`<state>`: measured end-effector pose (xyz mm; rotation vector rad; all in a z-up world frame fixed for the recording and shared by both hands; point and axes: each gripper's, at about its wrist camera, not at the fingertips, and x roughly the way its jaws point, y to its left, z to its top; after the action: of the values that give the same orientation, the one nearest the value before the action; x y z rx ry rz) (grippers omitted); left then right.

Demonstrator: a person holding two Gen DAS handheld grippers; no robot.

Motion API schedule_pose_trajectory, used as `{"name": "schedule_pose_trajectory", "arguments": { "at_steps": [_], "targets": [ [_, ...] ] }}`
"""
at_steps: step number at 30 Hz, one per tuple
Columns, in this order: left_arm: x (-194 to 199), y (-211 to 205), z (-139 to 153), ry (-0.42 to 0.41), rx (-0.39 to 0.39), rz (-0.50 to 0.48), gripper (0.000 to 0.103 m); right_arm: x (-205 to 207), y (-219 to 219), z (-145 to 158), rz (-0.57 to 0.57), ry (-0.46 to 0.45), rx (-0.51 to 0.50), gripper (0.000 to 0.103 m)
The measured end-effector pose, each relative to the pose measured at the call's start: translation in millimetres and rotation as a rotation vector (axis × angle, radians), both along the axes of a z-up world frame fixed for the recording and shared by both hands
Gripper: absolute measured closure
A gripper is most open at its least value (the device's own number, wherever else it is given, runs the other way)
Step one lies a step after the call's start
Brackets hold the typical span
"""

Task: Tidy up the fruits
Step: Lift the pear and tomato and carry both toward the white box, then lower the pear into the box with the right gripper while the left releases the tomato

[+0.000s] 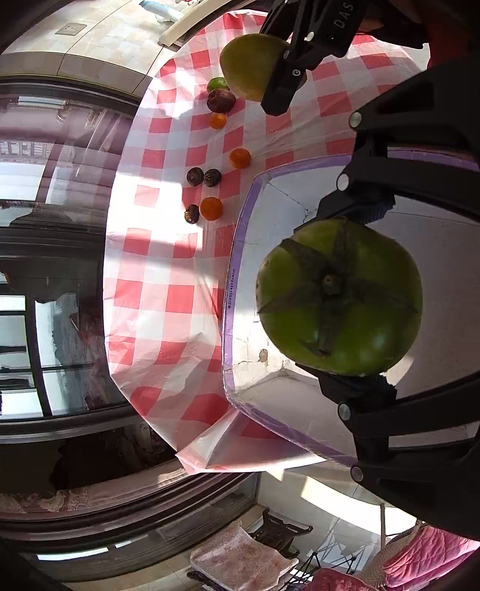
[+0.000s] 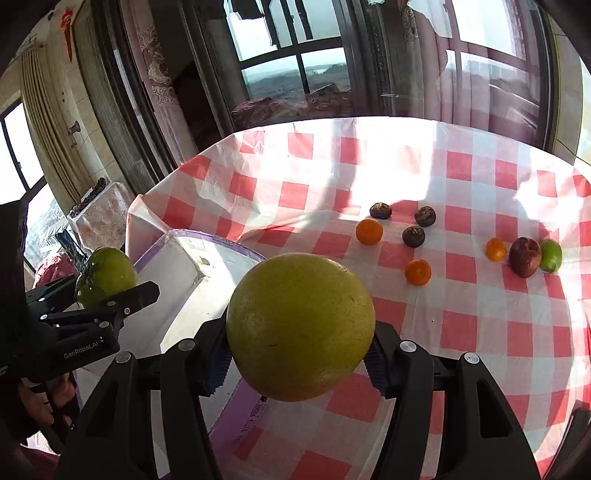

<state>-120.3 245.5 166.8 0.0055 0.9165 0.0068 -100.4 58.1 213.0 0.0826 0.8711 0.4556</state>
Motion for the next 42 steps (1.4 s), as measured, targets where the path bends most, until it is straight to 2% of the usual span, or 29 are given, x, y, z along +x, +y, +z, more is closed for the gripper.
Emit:
{"name": "schedule_pose_trajectory", "arguments": {
  "at_steps": [5,9,16,18,20,24,28,31,34,37,38,39,41,42],
  "targets": [
    [-1,35,-36,0.158,0.016,0.059,0.040,12,58,-2,0.163,0.084,-0.043,0.044],
    [3,40,-63,0.277,0.039,0.049,0.040,26,100,-13,0.257,0.160,-0.142,0.044],
    [8,36,-102,0.449,0.070,-0.005,0.040,61,142,-84,0.291,0.446,-0.315,0.044],
    [8,34,-110,0.480,0.081,-0.025,0.040,61,153,-98,0.321,0.478,-0.376,0.044],
    [7,38,-119,0.514,0.059,-0.015,0.040,59,164,-110,0.356,0.498,-0.453,0.044],
    [4,41,-129,0.547,0.048,-0.006,0.040,60,167,-130,0.347,0.568,-0.529,0.044],
    [3,44,-134,0.592,0.012,0.002,0.040,56,166,-133,0.351,0.558,-0.615,0.044],
    [7,50,-135,0.619,-0.021,0.023,0.040,54,166,-143,0.362,0.584,-0.700,0.044],
    [8,51,-133,0.634,-0.027,0.031,0.040,54,162,-138,0.361,0.588,-0.705,0.044],
    [30,50,-133,0.643,-0.008,0.012,0.039,52,160,-131,0.364,0.581,-0.715,0.043],
    [30,51,-135,0.642,-0.003,0.008,0.038,51,158,-128,0.357,0.578,-0.720,0.037],
    [34,48,-131,0.643,0.006,0.008,0.032,51,155,-126,0.351,0.579,-0.722,0.031],
    [39,45,-124,0.633,0.025,0.010,0.025,52,147,-118,0.339,0.583,-0.692,0.030],
    [41,44,-118,0.618,0.024,0.009,0.024,53,142,-110,0.330,0.577,-0.666,0.030]
  ]
}}
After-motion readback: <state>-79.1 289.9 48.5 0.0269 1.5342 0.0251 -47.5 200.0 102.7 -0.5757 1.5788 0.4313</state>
